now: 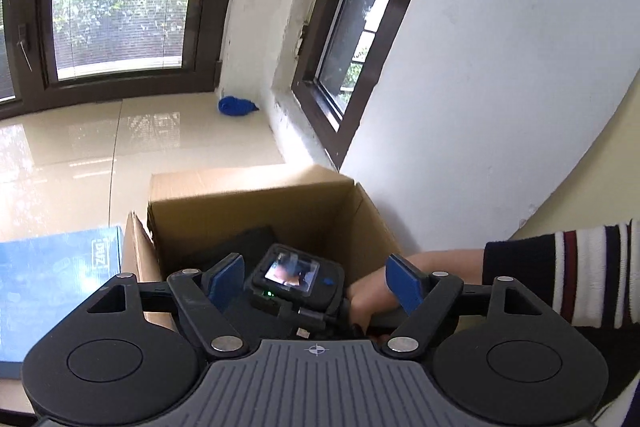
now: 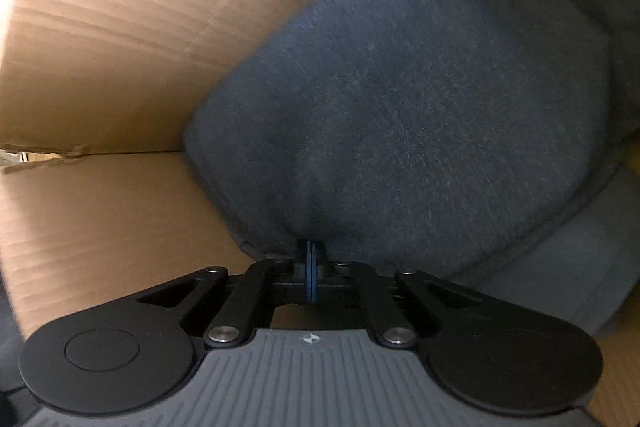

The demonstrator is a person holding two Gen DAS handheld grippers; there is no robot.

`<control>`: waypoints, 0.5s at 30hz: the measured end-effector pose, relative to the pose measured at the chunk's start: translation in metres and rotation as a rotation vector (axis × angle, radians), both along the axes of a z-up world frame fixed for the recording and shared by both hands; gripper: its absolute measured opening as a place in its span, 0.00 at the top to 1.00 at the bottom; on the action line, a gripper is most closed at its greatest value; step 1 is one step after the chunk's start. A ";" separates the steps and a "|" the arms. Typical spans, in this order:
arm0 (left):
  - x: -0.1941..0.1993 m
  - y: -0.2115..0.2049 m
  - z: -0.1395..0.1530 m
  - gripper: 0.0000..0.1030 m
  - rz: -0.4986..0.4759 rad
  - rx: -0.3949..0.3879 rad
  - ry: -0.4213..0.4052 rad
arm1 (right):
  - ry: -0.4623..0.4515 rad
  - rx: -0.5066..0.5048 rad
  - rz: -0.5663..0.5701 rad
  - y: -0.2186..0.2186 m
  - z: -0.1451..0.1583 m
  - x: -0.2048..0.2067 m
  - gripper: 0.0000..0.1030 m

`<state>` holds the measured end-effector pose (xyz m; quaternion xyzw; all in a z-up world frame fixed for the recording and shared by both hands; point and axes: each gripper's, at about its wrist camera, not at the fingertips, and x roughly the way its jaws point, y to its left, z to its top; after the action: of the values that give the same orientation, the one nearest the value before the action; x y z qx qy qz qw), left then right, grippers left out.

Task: Fold clothes
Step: 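Open both grippers and release the trousers inside the box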

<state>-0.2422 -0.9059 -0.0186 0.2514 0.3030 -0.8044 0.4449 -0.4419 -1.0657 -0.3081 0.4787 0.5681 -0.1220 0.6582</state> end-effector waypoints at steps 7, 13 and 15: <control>0.002 -0.005 0.002 0.18 0.021 -0.006 0.023 | -0.124 -0.097 -0.103 -0.008 0.047 -0.022 0.81; 0.005 -0.005 0.003 0.14 0.028 -0.004 0.025 | -0.117 -0.194 -0.048 -0.004 0.046 0.001 0.73; 0.005 -0.003 0.004 0.13 0.029 -0.008 0.019 | -0.095 -0.207 -0.018 -0.002 0.040 0.008 0.73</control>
<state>-0.2374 -0.9086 -0.0147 0.2372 0.3075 -0.8015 0.4547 -0.4340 -1.0680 -0.2680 0.4184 0.5162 -0.1628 0.7293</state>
